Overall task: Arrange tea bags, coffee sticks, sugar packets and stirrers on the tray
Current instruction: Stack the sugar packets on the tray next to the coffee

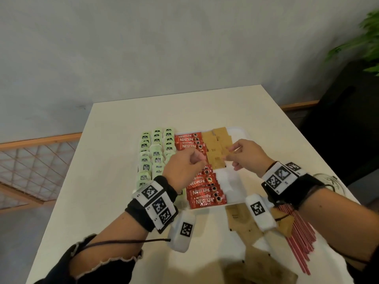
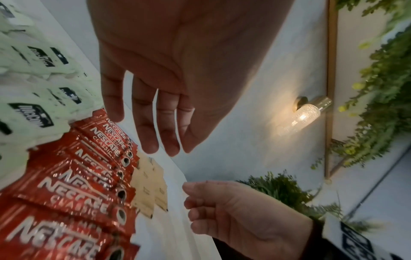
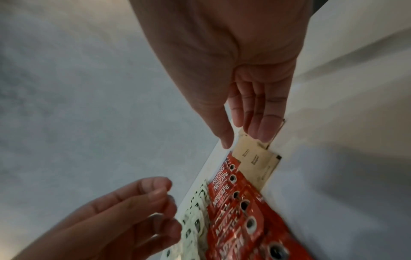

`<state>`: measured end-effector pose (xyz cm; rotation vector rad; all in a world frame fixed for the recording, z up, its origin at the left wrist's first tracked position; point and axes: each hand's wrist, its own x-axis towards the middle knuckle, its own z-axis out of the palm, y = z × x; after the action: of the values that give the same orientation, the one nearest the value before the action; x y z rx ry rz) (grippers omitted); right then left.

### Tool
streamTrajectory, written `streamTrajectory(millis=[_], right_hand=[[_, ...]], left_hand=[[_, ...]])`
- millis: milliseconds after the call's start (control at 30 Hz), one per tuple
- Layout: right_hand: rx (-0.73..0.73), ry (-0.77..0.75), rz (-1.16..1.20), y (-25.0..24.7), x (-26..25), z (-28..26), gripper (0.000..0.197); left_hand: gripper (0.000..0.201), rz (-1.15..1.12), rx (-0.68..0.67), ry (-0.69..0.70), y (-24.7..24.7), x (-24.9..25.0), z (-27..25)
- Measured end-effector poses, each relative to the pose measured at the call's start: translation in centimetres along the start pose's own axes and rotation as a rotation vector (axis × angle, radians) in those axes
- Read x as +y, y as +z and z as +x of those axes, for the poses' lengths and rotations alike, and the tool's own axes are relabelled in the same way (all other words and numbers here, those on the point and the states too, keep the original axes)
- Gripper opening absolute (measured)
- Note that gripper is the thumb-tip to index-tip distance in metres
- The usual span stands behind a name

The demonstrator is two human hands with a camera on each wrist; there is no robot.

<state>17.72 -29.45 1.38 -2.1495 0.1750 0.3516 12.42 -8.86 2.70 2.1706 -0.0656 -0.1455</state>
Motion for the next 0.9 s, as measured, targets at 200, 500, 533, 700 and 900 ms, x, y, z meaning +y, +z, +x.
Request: streamTrajectory(millis=[200, 500, 533, 700, 900], right_hand=[[-0.096, -0.011, -0.045, -2.0, 3.5, -7.6, 0.026], [-0.143, -0.048, -0.388, -1.5, 8.0, -15.6, 0.035], [-0.165, -0.048, -0.444, -1.2, 8.4, -16.5, 0.043], [-0.248, -0.032, -0.625, 0.2, 9.2, -18.7, 0.072], [-0.197, -0.031, -0.681, 1.3, 9.3, -19.2, 0.067]], left_hand=[[0.014, 0.146, -0.228, 0.073, 2.2, 1.7, -4.3], [0.053, 0.489, -0.656, 0.064, 6.3, 1.8, -10.1], [0.060, 0.564, -0.660, 0.052, 6.9, 1.8, -10.6], [0.077, 0.818, -0.623, 0.050, 9.0, 2.4, -12.7], [0.071, 0.882, -0.598, 0.099, 10.2, 2.8, -14.4]])
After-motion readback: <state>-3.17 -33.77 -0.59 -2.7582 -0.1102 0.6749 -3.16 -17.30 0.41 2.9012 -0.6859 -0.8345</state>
